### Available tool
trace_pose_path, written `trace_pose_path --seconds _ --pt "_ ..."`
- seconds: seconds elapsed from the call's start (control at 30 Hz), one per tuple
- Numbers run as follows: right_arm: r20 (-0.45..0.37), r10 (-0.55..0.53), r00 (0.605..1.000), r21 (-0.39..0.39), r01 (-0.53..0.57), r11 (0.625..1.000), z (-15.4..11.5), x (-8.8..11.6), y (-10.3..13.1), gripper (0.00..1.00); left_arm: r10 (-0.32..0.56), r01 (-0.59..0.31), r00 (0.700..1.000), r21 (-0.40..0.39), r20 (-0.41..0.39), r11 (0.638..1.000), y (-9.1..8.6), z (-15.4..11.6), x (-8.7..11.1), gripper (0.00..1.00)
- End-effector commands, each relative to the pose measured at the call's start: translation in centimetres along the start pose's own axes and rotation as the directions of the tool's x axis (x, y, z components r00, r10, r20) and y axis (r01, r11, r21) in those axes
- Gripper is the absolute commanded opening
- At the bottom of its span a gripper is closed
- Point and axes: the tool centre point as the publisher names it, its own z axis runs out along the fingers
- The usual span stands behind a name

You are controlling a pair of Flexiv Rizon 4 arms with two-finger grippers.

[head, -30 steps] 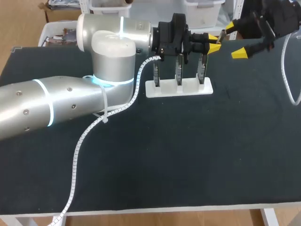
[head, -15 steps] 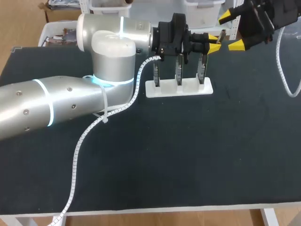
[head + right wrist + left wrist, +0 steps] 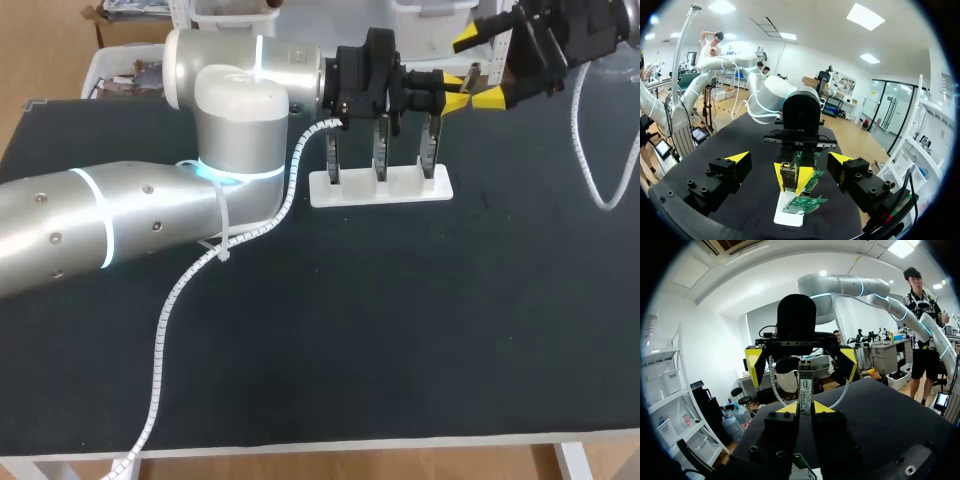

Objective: Pick up the optical module with the left hand, and insert it into the network port with the right hand.

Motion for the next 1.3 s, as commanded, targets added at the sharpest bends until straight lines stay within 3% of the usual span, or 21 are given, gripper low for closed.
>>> trace_pose_path --seconds 0.03,1.3 --pt "0.001 -0.008 1.000 -0.004 0.008 1.000 -0.31 -0.24 -0.16 1.00 0.000 0.000 1.000 0.002 0.001 1.000 0.18 0.09 0.08 0.00" --pt "0.005 -0.015 1.000 0.006 0.015 1.000 -0.55 -0.43 -0.52 1.00 0.000 0.000 1.000 0.002 0.001 1.000 0.18 0.09 0.08 0.00"
